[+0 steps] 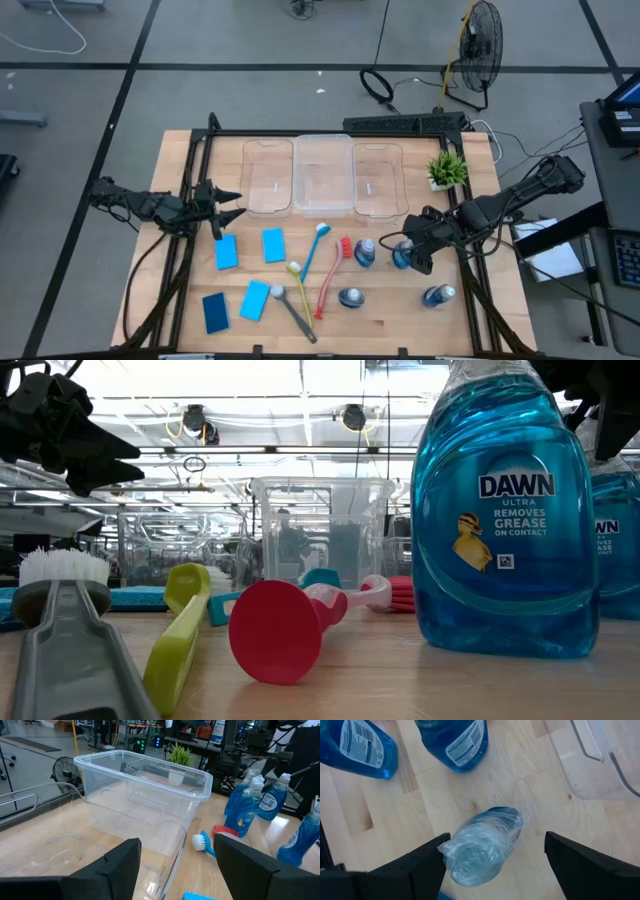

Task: Pick & Place Kitchen Sink Supplies
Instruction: Put the blue dishwashing liquid bottle into the right transparent bin

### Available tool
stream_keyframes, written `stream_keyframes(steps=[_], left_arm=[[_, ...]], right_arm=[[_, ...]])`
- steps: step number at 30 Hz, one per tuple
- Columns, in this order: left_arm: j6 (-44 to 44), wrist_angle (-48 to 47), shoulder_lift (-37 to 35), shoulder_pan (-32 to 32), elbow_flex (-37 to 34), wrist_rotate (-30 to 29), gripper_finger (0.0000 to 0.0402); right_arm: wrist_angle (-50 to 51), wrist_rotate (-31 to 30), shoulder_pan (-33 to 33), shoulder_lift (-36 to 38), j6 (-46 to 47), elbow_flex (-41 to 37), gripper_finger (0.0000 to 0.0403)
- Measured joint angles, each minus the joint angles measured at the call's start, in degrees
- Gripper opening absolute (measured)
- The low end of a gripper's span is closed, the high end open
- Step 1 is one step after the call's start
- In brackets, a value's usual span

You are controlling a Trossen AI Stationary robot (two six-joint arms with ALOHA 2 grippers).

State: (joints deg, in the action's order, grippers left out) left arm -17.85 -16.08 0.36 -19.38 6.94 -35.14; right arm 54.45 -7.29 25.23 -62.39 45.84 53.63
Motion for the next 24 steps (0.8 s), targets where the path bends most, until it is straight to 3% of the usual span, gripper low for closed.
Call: stream_keyframes(steps=[18, 24], left_arm=[[0.1, 0.0, 0.0, 0.0, 0.0, 0.0, 0.0253], [0.1, 0.0, 0.0, 0.0, 0.0, 0.0, 0.0253]], right_arm=[[-1.4, 0.0, 0.0, 0.0, 3.1, -0.2, 0.0313], [-6.2, 0.7, 0.0, 0.0, 8.1, -5.4, 0.0313]])
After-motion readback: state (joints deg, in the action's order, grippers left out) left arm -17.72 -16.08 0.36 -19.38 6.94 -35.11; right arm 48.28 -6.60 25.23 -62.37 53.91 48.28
